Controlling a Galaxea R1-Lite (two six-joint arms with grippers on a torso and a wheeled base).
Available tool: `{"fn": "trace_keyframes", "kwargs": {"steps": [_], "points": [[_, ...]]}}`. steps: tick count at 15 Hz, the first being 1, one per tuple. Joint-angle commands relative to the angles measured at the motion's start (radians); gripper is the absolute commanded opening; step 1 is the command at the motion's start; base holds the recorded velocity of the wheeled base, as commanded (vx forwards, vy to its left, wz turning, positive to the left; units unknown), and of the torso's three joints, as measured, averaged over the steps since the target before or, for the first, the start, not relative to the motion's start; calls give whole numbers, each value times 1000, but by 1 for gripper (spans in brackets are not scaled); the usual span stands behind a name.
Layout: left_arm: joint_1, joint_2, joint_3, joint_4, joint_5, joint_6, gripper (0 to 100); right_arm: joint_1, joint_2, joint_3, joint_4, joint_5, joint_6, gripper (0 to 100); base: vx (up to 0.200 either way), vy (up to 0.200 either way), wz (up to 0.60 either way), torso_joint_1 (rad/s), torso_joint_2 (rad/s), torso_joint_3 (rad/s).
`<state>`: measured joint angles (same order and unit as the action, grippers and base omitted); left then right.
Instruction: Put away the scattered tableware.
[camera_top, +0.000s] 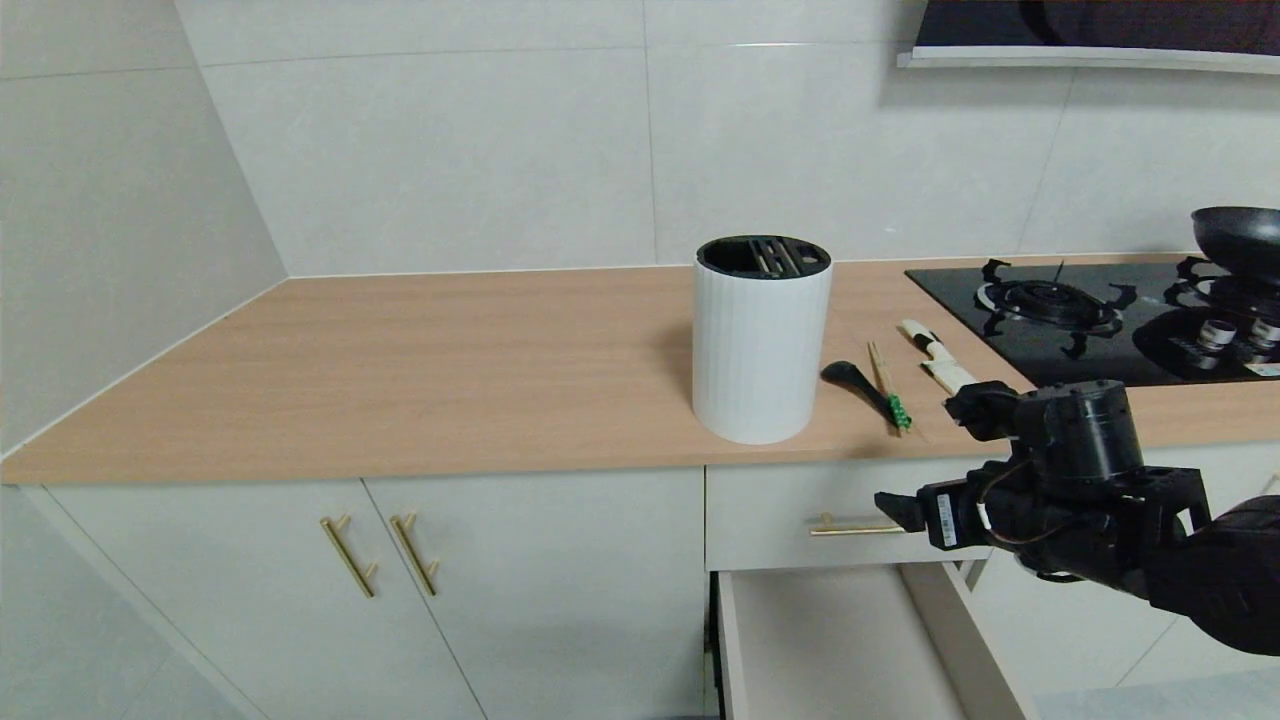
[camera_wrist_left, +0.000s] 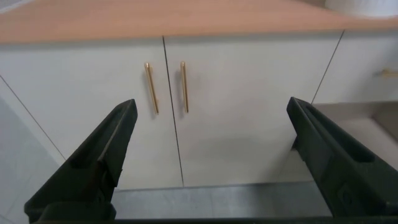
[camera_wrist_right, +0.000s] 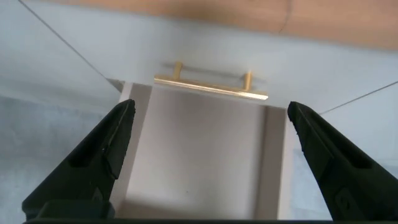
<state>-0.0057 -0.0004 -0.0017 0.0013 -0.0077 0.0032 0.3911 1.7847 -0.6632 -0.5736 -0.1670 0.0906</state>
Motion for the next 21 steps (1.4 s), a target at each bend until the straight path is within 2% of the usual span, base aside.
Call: {"fn": "trace_keyframes", "kwargs": {"steps": [1, 4, 6, 8, 13, 17, 21], "points": [[0, 0, 0, 0, 0, 0, 100, 0, 5, -1, 0, 0, 0, 100, 0, 0, 0, 61, -139, -80], [1, 0, 0, 0, 0, 0, 100, 0, 15, -4, -34, -5, -3, 100, 0, 0, 0, 15, -25, -15], [0, 0, 0, 0, 0, 0, 100, 2, 16, -29, -57, -51, -2, 100, 0, 0, 0, 0, 0, 0], [0, 0, 0, 0, 0, 0, 100, -1, 16, -107, 8, -58, 3, 100, 0, 0, 0, 0, 0, 0], [1, 0, 0, 0, 0, 0, 100, 2, 64, -383, 319, -94, 170, 100, 0, 0, 0, 0, 0, 0], [0, 0, 0, 0, 0, 0, 100, 2, 125, -464, 342, -187, 218, 100, 0, 0, 0, 0, 0, 0], [0, 0, 0, 0, 0, 0, 100, 3, 176, -489, 340, -218, 219, 100, 0, 0, 0, 0, 0, 0]]}}
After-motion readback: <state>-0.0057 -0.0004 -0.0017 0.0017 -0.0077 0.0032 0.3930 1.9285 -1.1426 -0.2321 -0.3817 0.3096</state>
